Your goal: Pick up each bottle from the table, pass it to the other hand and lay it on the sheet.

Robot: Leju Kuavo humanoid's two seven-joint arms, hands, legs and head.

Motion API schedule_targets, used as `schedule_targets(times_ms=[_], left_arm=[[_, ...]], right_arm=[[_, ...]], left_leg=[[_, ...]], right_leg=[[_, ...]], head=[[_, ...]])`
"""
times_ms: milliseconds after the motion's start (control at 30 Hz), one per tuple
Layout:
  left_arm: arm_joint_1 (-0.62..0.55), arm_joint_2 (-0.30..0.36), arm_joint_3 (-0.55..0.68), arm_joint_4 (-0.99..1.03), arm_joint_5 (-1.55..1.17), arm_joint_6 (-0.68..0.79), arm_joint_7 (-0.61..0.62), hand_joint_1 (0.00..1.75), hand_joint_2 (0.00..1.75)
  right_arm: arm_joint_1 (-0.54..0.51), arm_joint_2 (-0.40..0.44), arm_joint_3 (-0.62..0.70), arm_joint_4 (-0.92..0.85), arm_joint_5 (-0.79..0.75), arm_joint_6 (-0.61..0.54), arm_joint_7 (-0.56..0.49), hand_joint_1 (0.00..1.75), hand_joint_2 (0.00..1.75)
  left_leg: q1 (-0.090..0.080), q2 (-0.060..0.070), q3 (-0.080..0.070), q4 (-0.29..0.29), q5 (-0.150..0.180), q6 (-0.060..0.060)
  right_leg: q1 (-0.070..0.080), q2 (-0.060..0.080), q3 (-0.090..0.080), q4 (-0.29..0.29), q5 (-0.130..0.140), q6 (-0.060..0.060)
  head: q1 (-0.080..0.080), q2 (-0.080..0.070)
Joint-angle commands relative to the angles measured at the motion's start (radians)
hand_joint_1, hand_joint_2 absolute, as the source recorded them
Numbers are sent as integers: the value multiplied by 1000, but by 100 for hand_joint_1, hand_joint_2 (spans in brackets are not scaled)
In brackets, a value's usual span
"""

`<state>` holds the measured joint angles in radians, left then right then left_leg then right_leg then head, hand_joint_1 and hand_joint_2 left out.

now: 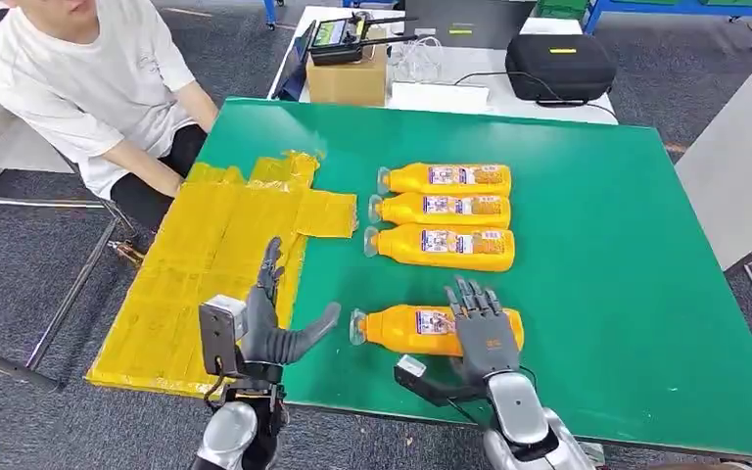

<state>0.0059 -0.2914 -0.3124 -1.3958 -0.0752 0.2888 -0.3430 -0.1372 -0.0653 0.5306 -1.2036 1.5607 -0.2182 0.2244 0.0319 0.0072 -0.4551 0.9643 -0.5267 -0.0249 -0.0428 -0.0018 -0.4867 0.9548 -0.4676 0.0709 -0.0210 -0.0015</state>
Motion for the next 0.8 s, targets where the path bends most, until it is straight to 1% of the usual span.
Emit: schedule_targets(times_ms=[33,67,100,133,233,300,333,367,433,467,500,533,567,667,700,733,767,800], left_arm=[[37,2,53,-57,-26,16,-15,0,175],[41,3,53,-68,-28,17,-15,0,175],[43,4,53,-71,-30,17,-14,0,175],[44,4,53,-73,-31,16,-13,0,175],[43,3,53,-72,-31,16,-13,0,175],[44,3,55,-73,-33,18,-14,0,175],[48,3,56,-80,-35,20,-15,0,175],[49,4,56,-82,-37,20,-14,0,175],[45,9,46,-79,-43,11,-14,0,175],[42,15,32,-80,-48,-2,-21,0,175],[39,22,11,-82,-61,-12,-35,0,175],[40,21,9,-85,-61,-12,-35,0,175],[40,20,9,-87,-60,-13,-35,0,175],[40,44,-49,-94,-75,-40,-47,0,175],[52,58,-75,-97,-79,-35,-67,0,175],[55,57,-80,-100,-79,-31,-80,0,175],[47,56,-86,-104,-80,-31,-80,0,175],[36,51,-84,-99,-67,-30,-79,0,175]], right_arm=[[62,-186,92,-179,10,46,180,0,175],[76,-208,95,-199,10,50,196,0,175],[83,-213,90,-205,10,48,194,0,175],[87,-216,87,-208,10,47,192,0,175],[83,-213,87,-207,10,49,191,0,175],[82,-224,94,-209,10,55,233,0,175],[98,-227,70,-218,10,51,239,0,175],[114,-214,33,-216,10,51,216,0,175],[125,-164,-57,-183,10,21,129,0,175],[113,-144,-80,-146,-1,19,80,0,175],[89,-112,-113,-82,-49,22,1,0,175],[78,-103,-117,-60,-49,19,-10,0,175],[71,-98,-120,-47,-48,14,-14,0,175],[24,-57,-135,81,-149,-25,-156,0,175],[22,-43,-143,98,-181,-61,-188,0,175],[12,-36,-132,112,-178,-84,-207,0,175],[-5,-20,-126,133,-202,-92,-233,0,175],[-30,4,-125,170,-250,-84,-258,0,175]], left_leg=[[0,-1,0,0,0,3],[0,-3,0,-1,-1,4],[0,-3,-1,0,0,3],[0,-3,-1,-1,0,4],[-1,-1,-2,0,0,2],[0,0,-2,0,0,2],[0,0,-1,-1,0,3],[0,-1,-2,-1,0,2],[0,-2,-2,-1,0,3],[-1,-2,-2,-1,0,2],[0,-2,-1,-1,0,3],[0,0,-2,-1,0,2],[0,1,-1,-2,0,3],[1,1,0,-2,0,3],[1,1,0,-3,1,4],[0,1,-1,-2,0,2],[1,2,0,-3,0,2],[0,2,0,-2,0,2]], right_leg=[[1,-1,1,-1,0,-3],[1,-2,1,-2,0,-5],[0,-3,0,-1,-1,-3],[1,-3,1,-2,-1,-5],[0,-1,-2,-1,0,-3],[1,1,-2,-1,0,-4],[1,1,-1,-2,1,-6],[1,0,-2,-1,0,-4],[1,-2,-2,-1,0,-4],[0,-2,-2,-1,0,-3],[1,-2,-1,-2,0,-5],[1,0,-2,-1,1,-3],[2,1,-1,-3,1,-5],[2,2,0,-3,2,-5],[2,2,0,-4,2,-6],[1,1,-1,-3,1,-4],[2,2,0,-3,1,-5],[1,2,-1,-2,1,-3]], head=[[0,0],[0,0],[0,0],[0,0],[0,0],[0,0],[0,0],[0,0],[0,0],[0,0],[0,0],[0,0],[0,0],[0,0],[0,0],[0,0],[0,0],[0,0]])
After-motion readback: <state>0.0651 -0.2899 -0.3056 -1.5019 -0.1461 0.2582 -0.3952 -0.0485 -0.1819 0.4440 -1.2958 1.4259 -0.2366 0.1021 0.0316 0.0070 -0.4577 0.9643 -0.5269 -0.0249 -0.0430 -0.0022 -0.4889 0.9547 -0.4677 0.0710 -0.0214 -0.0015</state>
